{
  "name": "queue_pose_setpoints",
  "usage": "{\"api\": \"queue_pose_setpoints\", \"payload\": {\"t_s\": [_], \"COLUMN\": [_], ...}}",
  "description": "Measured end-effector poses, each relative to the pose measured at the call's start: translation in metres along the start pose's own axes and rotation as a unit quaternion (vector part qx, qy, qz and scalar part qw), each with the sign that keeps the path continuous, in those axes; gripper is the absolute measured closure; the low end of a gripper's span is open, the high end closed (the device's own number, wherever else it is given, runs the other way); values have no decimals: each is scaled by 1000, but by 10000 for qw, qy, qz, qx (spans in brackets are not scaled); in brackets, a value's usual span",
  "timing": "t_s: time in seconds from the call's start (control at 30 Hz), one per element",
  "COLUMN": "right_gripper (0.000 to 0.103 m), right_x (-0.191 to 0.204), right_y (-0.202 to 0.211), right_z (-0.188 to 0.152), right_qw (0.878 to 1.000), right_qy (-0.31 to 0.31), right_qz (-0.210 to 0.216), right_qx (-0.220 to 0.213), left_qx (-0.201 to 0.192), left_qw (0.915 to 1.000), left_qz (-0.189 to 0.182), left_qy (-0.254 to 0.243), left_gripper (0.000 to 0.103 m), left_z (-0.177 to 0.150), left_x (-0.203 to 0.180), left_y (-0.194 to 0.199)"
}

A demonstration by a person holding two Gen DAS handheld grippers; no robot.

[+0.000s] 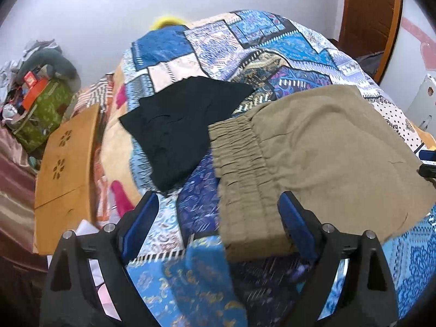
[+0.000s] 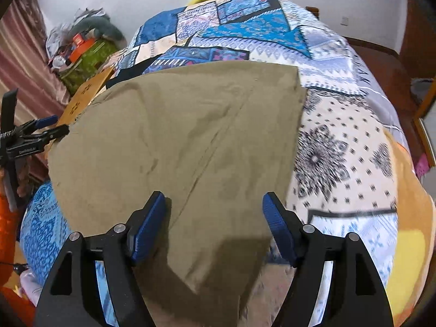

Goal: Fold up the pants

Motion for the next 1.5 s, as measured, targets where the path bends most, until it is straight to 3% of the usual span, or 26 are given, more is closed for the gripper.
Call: {"api": "queue_pose_setpoints", "payload": {"t_s": [0.13, 0.3, 0.43, 0.53, 0.7, 0.8, 0.97, 1.1, 1.27, 1.5], "right_gripper": [32, 32, 30, 30, 30, 30, 30, 29, 28, 28], "right_x": [9, 46, 77, 94, 104, 105, 98, 102, 102, 100], "right_y": [15, 36, 35, 14, -23, -28, -29, -30, -30, -32], "right_z": [2, 22, 33, 32, 15, 6, 4, 2, 0, 1], "right_qw": [9998, 9969, 9933, 9929, 9933, 9919, 9941, 9944, 9944, 9947], "right_qy": [25, 284, 494, 743, 1098, 1244, 1053, 1017, 1014, 963], "right_qz": [-39, 220, 424, 371, 74, -36, 168, 229, 268, 338], "right_qx": [-200, -702, -957, -850, -349, -258, -172, -155, -158, -140], "left_qx": [-121, -224, -93, 98, 333, 456, 706, 853, 1108, 987], "left_qw": [9994, 9945, 9907, 9862, 9735, 9626, 9436, 9331, 9073, 9104], "left_qz": [-69, -544, -928, -1263, -1906, -2258, -2745, -2931, -3222, -3017], "left_qy": [316, 862, 991, 1070, 1220, 1428, 1711, 1901, 2462, 2653], "left_gripper": [8, 4, 4, 4, 4, 4, 4, 2, 1, 2], "left_z": [-4, -5, -10, -18, -33, -40, -46, -39, -26, -7], "left_x": [9, 7, -10, -26, -40, -42, -49, -52, -45, -39], "left_y": [19, 37, 38, 33, 26, 22, 10, -3, -25, -40]}}
Point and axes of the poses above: each gripper's, at about its wrist camera, not at the fingertips, and y roughly against the way its jaws point, x to its left, z to its top, the point moved 6 cm from there along -y, roughly the way its jaws point, and after that the axes turned 5 degrees about -y, right-handed, at the moved point
